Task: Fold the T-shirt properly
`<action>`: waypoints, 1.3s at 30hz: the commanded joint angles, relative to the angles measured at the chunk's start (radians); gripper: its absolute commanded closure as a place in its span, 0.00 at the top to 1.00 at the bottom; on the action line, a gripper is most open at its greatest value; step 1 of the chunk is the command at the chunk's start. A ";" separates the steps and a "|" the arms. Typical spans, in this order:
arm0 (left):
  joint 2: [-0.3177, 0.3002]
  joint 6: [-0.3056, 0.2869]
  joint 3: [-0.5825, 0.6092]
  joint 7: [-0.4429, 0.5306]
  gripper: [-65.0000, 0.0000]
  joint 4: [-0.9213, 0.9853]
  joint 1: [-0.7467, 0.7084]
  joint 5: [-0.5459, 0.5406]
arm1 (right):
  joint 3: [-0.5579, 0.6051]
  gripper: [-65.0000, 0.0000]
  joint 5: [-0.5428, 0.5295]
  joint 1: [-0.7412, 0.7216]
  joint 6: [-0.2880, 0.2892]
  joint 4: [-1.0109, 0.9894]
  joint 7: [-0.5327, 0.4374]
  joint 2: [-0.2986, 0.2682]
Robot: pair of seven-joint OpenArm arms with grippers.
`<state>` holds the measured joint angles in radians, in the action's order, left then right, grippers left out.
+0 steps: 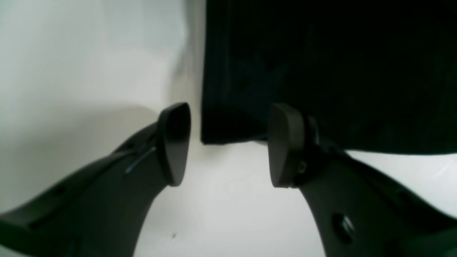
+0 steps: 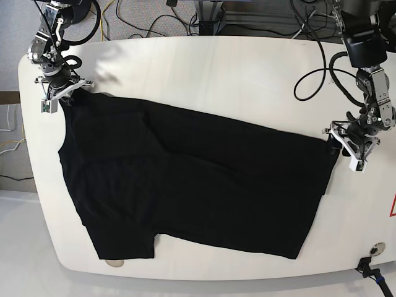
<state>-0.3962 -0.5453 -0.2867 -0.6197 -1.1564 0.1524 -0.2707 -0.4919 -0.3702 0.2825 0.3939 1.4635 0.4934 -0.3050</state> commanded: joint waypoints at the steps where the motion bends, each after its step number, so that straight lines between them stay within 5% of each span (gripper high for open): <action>1: -0.023 0.003 -0.004 0.044 0.50 0.029 0.019 -0.008 | -0.003 0.00 0.009 0.002 0.003 0.006 0.031 -0.012; 13: -0.023 0.003 0.090 0.126 0.49 0.203 0.085 -0.008 | -0.003 0.00 0.009 0.002 0.003 0.007 0.031 -0.012; 16: -0.023 0.003 0.090 0.126 0.32 0.203 0.085 -0.008 | -0.003 0.00 0.006 0.002 0.003 0.007 0.031 -0.012; 19: -0.023 0.006 0.088 0.126 0.00 0.203 0.083 -0.008 | -0.003 0.01 0.003 0.001 0.003 0.007 0.031 -0.012; 23: -0.023 0.006 0.088 0.123 0.00 0.201 0.080 -0.008 | -0.003 0.02 0.001 -0.001 0.003 0.035 0.031 -0.009; 31: -0.028 0.004 0.088 0.122 0.00 0.201 0.077 -0.008 | -0.104 0.49 0.010 -0.007 -0.002 0.248 0.032 0.079; 39: -0.028 0.004 0.088 0.120 0.00 0.200 0.075 -0.008 | -0.256 0.52 0.012 0.017 0.003 0.242 0.089 0.106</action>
<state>-0.4080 -0.5400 -0.1970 -0.4770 -0.9493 0.2192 -0.2924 -0.7296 -0.3447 0.2893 0.3935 1.7279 0.5991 -0.1829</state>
